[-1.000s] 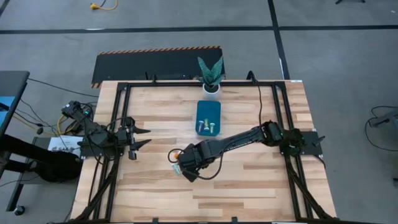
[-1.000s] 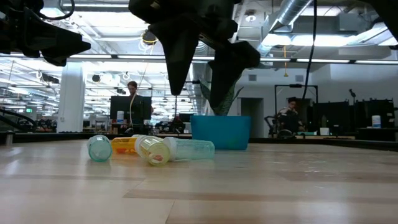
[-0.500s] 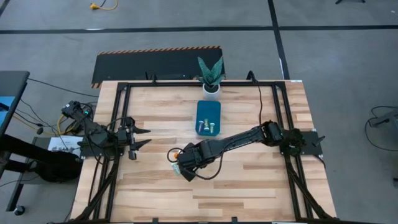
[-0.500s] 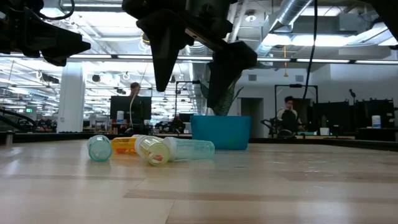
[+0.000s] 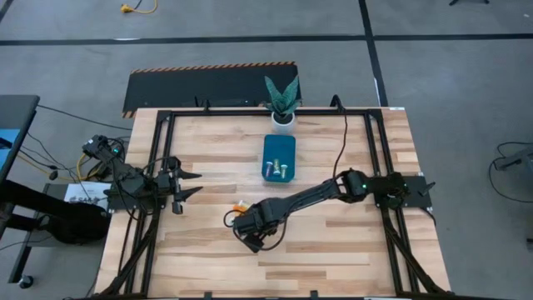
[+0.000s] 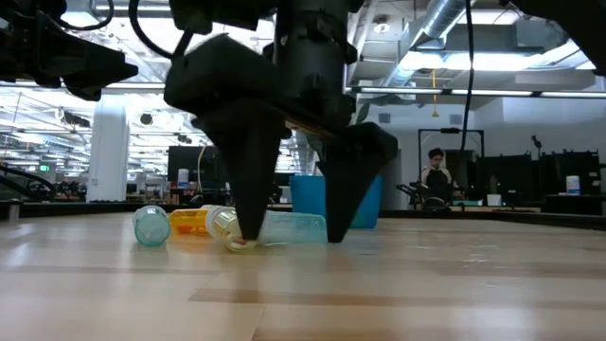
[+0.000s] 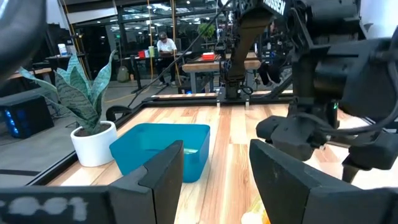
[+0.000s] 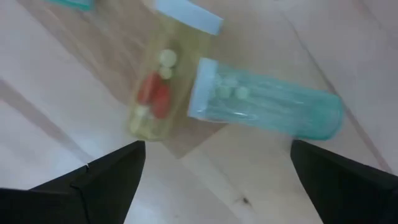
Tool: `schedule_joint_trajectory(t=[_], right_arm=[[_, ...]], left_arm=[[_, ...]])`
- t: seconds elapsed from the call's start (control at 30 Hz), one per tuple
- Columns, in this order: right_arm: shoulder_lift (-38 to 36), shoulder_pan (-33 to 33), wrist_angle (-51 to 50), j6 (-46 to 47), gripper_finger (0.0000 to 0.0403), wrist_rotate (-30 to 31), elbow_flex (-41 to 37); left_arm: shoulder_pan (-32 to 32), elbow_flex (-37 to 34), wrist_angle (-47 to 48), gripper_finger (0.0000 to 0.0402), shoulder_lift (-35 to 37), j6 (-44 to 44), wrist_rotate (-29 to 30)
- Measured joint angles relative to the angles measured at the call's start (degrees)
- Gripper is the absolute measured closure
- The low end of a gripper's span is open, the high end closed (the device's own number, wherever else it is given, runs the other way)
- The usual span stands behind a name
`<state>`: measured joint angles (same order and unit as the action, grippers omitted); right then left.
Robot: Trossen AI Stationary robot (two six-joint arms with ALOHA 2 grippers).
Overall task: Pick and place pill bottles into a basket
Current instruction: Put the right blue pill bottle into the bin
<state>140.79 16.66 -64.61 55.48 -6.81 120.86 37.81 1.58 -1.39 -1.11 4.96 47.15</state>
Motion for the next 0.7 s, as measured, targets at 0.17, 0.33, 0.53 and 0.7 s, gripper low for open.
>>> schedule_joint_trajectory(t=[0.17,0.33,0.53,0.7], right_arm=[[-0.07,-0.02,1.2,-0.42,0.0005,0.01,-0.03],[-0.55,-0.04,1.2,-0.46,0.0008,-0.04,-0.06],[-0.55,-0.02,0.36,-2.1,0.0008,-1.7,-0.06],[-0.55,-0.02,-0.61,-3.18,0.0008,-4.6,-0.06]], left_arm=[[0.01,0.0,0.0,0.0226,-0.09,0.0,-0.01],[0.02,0.01,0.0,0.0226,-0.11,0.0,0.01],[0.02,0.0,0.0,0.0226,-0.11,0.0,-0.01],[0.01,0.0,0.0,0.0226,-0.11,0.02,0.01]])
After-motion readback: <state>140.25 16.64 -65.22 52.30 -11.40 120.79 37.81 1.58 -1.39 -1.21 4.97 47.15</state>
